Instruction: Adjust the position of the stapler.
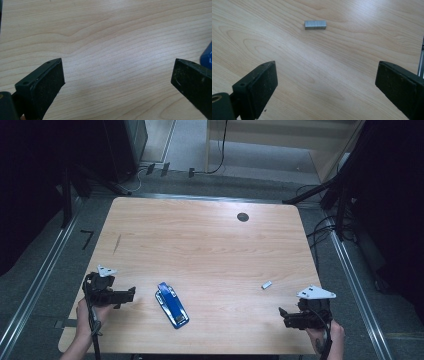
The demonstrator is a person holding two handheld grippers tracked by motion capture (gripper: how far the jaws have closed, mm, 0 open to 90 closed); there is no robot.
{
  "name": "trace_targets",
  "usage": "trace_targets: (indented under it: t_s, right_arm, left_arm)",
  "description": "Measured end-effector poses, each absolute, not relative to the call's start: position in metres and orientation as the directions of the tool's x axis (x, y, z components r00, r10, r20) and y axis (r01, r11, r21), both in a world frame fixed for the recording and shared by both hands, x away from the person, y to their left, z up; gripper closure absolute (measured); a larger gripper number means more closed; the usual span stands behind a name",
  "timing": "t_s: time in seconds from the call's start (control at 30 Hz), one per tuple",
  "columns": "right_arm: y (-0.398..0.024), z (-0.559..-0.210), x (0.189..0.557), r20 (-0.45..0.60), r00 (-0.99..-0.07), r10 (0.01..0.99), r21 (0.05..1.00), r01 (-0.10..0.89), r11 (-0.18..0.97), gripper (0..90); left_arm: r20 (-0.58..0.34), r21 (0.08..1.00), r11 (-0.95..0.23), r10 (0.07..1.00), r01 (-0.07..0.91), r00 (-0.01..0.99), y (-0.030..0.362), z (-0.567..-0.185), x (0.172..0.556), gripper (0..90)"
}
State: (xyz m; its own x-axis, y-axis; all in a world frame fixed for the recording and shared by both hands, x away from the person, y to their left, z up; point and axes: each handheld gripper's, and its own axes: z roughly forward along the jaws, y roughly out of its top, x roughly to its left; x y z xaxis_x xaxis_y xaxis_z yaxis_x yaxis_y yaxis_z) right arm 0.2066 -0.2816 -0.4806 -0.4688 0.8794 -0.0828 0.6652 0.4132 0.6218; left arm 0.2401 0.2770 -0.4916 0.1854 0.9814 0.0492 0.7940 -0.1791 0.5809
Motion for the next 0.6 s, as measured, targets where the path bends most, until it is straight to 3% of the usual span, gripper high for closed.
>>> trace_targets:
  t_s: [0.2, 0.37, 0.4, 0.5, 0.53, 0.6]
  right_arm:
    - [-0.280, -0.483, 0.208, -0.087, -0.483, 0.871, 0.611, 0.664, 0.430, 4.1]
    - [-0.280, -0.484, 0.208, -0.098, -0.485, 0.869, 0.603, 0.666, 0.440, 4.3]
    - [-0.280, -0.484, 0.207, -0.102, -0.489, 0.867, 0.597, 0.667, 0.446, 4.7]
    - [-0.280, -0.484, 0.206, -0.103, -0.486, 0.868, 0.596, 0.668, 0.445, 4.8]
    - [-0.279, -0.484, 0.206, -0.110, -0.487, 0.867, 0.595, 0.667, 0.449, 5.0]
    - [-0.279, -0.484, 0.206, -0.113, -0.490, 0.864, 0.593, 0.665, 0.455, 5.0]
  left_arm:
    - [0.057, 0.570, -0.195, 0.979, 0.798, 0.198, 0.272, -0.493, 0.242, 0.1]
    - [0.064, 0.578, -0.210, 0.975, 0.788, 0.213, 0.266, -0.491, 0.243, 8.3]
    - [0.066, 0.585, -0.215, 0.974, 0.782, 0.218, 0.264, -0.491, 0.243, 17.5]
    - [0.053, 0.584, -0.235, 0.966, 0.777, 0.252, 0.260, -0.491, 0.242, 19.6]
    - [0.048, 0.588, -0.244, 0.962, 0.771, 0.267, 0.259, -0.491, 0.241, 30.2]
    - [0.041, 0.595, -0.253, 0.958, 0.763, 0.285, 0.255, -0.490, 0.240, 34.4]
